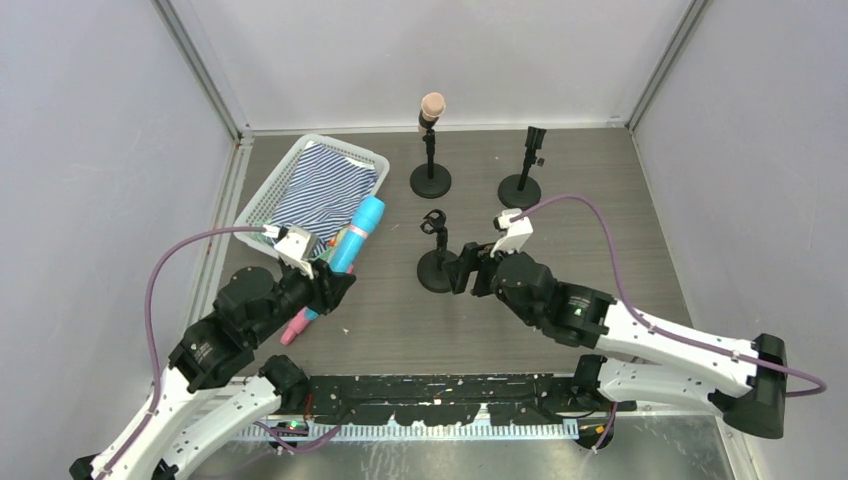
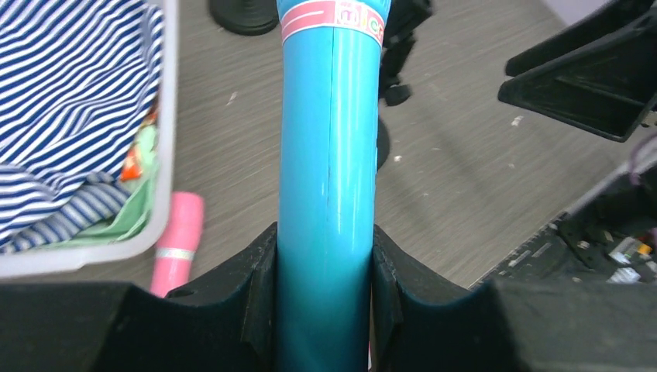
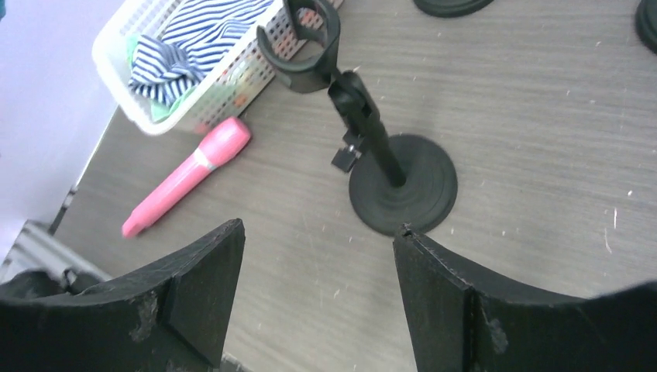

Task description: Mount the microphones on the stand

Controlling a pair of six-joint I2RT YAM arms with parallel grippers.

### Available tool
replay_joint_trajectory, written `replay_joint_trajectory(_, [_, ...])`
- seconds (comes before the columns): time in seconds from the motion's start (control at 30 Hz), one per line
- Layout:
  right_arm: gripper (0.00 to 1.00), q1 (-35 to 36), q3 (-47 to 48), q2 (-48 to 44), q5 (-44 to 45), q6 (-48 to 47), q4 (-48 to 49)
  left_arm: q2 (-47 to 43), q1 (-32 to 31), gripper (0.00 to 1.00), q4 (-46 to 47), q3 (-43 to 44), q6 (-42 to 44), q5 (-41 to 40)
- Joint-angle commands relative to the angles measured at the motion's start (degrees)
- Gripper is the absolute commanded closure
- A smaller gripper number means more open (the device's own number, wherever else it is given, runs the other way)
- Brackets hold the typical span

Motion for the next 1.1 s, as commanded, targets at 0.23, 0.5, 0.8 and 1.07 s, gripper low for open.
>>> replay_joint_trajectory(0.23, [0.24, -8.81, 8.08, -4.53, -25.97, 20.59, -0.04, 3.92, 0.12, 1.0, 19.78, -0.62, -6.93, 16.65])
replay_joint_trajectory(0.5, [0.24, -9.28, 5.81, 0.68, -28.51, 28.51, 25.39, 8.34, -0.49, 1.0, 26.5, -1.88, -8.58, 16.44])
replay_joint_trajectory(0.8, [0.25, -9.26, 9.14, 9.05, -29.22, 26.79, 33.35, 12.91, -0.64, 0.99, 31.78, -1.19, -8.74, 16.21])
replay_joint_trajectory(1.07, [0.29, -9.22, 11.9, 14.13, -26.91, 24.4, 34.4, 15.35, -0.67, 1.0, 34.03, -1.06, -9.16, 17.34])
